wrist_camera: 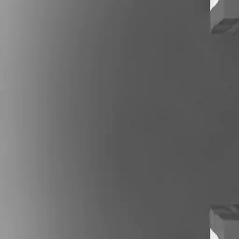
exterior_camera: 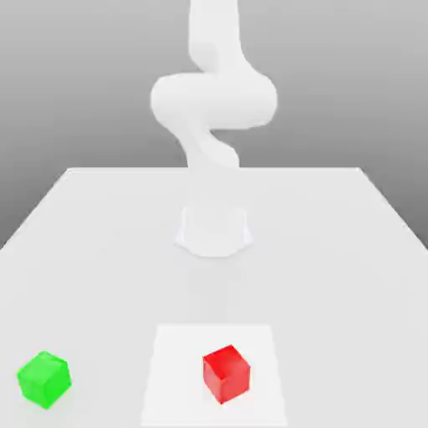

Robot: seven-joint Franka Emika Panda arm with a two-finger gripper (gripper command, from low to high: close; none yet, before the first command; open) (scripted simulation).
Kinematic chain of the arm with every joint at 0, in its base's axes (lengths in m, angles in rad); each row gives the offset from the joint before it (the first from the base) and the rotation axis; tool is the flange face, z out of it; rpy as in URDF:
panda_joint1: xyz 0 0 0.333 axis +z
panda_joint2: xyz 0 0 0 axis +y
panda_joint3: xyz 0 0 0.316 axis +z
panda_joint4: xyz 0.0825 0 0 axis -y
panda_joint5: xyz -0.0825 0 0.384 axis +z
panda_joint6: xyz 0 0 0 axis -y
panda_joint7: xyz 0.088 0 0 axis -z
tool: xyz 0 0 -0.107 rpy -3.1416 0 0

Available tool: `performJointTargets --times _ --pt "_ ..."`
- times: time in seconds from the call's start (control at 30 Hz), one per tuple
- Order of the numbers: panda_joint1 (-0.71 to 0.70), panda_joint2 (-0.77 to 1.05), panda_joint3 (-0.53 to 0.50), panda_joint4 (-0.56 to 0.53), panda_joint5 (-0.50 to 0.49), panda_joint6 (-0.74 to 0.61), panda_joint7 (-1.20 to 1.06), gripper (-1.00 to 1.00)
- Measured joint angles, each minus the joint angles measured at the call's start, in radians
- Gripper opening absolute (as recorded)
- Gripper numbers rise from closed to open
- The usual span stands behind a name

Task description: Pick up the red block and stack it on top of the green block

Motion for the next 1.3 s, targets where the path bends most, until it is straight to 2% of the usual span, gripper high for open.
performJointTargets --times 0.5,0.7,0.9,0.93,1.17,1.3 --pt "0.119 0.552 -0.085 -0.192 0.063 0.260 -0.353 0.00" --pt "0.129 0.766 -0.085 -0.269 0.041 0.364 -0.458 0.00" --pt "0.105 0.981 -0.054 -0.265 0.067 0.526 -0.511 0.00" --pt "0.098 1.013 -0.045 -0.261 0.075 0.553 -0.517 -1.00" --pt "0.095 1.019 -0.042 -0.260 0.074 0.557 -0.517 -1.00" --pt "0.108 0.898 -0.063 -0.278 0.037 0.455 -0.490 -1.00"
